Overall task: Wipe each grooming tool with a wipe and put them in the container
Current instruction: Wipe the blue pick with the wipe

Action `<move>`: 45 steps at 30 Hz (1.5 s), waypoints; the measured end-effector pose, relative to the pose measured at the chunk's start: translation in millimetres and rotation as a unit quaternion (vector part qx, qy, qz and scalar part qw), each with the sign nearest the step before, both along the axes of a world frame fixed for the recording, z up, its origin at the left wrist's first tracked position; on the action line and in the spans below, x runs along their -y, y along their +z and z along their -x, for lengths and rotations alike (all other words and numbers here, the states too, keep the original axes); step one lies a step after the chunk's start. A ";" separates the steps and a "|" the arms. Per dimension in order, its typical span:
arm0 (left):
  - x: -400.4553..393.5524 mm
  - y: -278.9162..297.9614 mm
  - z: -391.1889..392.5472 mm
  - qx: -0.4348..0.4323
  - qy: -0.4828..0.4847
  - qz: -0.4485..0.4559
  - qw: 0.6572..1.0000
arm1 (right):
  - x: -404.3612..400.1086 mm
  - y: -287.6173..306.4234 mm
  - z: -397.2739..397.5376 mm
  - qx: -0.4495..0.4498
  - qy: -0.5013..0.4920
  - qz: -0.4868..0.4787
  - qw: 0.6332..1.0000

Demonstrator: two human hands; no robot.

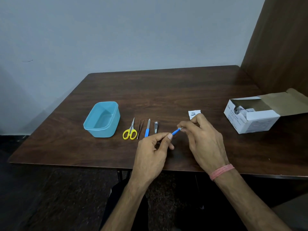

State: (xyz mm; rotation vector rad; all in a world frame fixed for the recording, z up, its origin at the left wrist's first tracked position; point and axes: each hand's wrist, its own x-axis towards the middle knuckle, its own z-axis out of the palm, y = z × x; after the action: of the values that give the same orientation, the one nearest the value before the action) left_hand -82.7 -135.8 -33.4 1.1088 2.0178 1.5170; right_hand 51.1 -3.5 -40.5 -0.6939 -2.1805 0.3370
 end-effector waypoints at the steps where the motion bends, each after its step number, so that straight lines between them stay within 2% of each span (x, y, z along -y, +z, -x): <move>1: -0.1 0.4 -0.5 0.003 0.002 -0.001 1.000 | 0.5 -0.2 0.3 0.004 -0.004 -0.003 1.000; 9: 0.1 2.6 -3.6 0.035 0.064 -0.036 0.997 | 1.2 -1.0 -0.6 -0.008 -0.051 -0.005 0.999; 12: 0.4 2.9 -2.7 0.038 0.057 -0.038 0.997 | 0.7 -1.2 -1.2 -0.018 -0.038 -0.008 0.999; 16: 0.3 3.5 -2.2 0.033 0.044 -0.035 0.998 | 3.6 -0.2 -2.6 -0.004 0.027 -0.032 0.999; 23: -0.3 -2.0 1.2 0.047 0.049 -0.047 0.997 | -1.6 -1.5 -1.7 -0.045 -0.056 0.001 0.997; 29: 1.2 -1.8 1.9 0.080 0.055 -0.056 0.994 | 1.2 -2.6 -1.2 -0.018 -0.016 -0.034 0.999; 35: 0.3 -1.6 -0.5 0.069 0.069 -0.066 0.993 | -4.7 -4.1 -1.9 -0.044 -0.067 0.005 0.997; 41: 1.1 -4.1 1.6 0.045 0.063 -0.055 0.995 | 1.0 -3.7 -1.8 -0.010 0.003 -0.039 0.999; 45: 0.8 -4.7 1.2 0.081 0.054 -0.068 0.993 | -2.7 -4.2 -2.1 -0.040 -0.041 -0.011 0.998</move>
State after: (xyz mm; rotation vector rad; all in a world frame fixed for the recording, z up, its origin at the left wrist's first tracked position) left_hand -83.9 -136.6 -38.1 0.9052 1.9170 1.7609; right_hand 53.2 -0.8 -44.7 -0.7435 -2.0704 0.2922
